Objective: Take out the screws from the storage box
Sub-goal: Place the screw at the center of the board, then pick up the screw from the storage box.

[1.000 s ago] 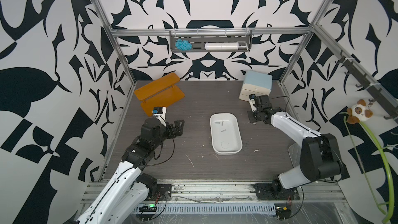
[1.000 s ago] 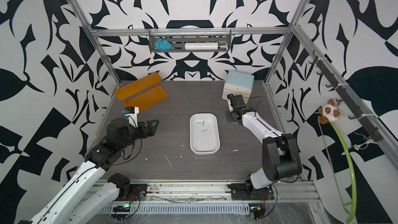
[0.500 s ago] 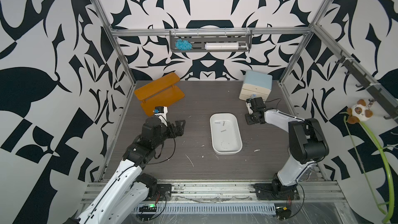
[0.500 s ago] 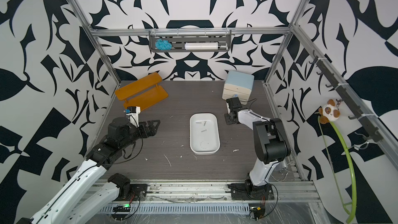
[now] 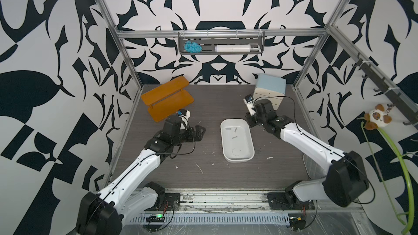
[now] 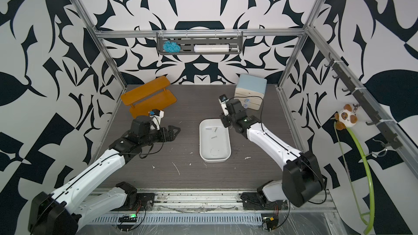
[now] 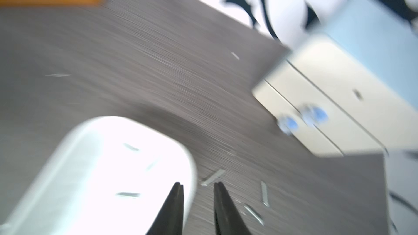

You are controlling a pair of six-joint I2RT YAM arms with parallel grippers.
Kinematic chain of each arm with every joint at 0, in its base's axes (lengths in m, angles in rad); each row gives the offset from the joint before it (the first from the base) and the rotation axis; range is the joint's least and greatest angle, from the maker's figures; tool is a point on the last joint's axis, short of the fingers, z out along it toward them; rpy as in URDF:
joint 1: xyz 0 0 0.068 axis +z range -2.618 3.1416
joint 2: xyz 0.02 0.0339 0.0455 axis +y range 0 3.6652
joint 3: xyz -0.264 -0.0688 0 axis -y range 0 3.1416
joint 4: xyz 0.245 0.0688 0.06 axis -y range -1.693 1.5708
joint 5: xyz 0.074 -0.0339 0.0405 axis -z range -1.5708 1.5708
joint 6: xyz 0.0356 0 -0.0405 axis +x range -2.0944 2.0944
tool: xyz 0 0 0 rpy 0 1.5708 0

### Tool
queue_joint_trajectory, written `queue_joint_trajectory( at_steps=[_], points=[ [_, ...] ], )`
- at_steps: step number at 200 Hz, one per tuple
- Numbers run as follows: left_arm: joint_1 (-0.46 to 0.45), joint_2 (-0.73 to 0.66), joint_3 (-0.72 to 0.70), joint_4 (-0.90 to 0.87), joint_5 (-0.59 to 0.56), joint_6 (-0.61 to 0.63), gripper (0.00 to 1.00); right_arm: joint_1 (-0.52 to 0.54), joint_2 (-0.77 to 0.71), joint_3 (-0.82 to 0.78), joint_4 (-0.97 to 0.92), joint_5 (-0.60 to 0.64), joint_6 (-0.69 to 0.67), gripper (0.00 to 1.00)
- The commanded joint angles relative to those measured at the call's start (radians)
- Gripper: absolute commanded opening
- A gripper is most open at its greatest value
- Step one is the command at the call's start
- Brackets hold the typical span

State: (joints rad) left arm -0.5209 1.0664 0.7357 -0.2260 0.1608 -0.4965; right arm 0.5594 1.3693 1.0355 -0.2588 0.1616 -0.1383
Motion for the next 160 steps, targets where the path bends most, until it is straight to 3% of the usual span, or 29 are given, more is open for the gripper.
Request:
queue_joint_trajectory(
  at_steps=[1, 36, 74, 90, 102, 141, 160],
  points=[
    [-0.085, 0.104, 0.106, 0.029, -0.004, 0.027, 0.99, 0.076, 0.001, -0.011, -0.055, -0.041, -0.084, 0.27],
    [-0.099, 0.16, 0.162, 0.047, -0.029, 0.027, 0.99, 0.078, 0.025, -0.112, -0.107, -0.137, -0.304, 0.32],
    [-0.098, 0.166, 0.17, 0.049, -0.081, 0.078, 0.99, 0.074, 0.049, -0.131, -0.093, -0.266, -0.431, 0.39],
    [-0.095, 0.161, 0.146, 0.062, -0.054, 0.114, 0.99, 0.078, 0.058, -0.121, -0.176, -0.321, -0.611, 0.26],
    [-0.088, 0.147, 0.119, 0.091, 0.011, 0.129, 0.99, 0.083, 0.057, -0.119, -0.185, -0.315, -0.702, 0.24],
    [-0.072, 0.124, 0.104, 0.08, -0.001, 0.148, 0.99, 0.058, 0.151, -0.01, -0.202, -0.398, -0.781, 0.39],
    [-0.058, 0.114, 0.087, 0.094, 0.006, 0.141, 0.99, 0.05, 0.257, 0.073, -0.241, -0.411, -0.825, 0.36]
  ],
)
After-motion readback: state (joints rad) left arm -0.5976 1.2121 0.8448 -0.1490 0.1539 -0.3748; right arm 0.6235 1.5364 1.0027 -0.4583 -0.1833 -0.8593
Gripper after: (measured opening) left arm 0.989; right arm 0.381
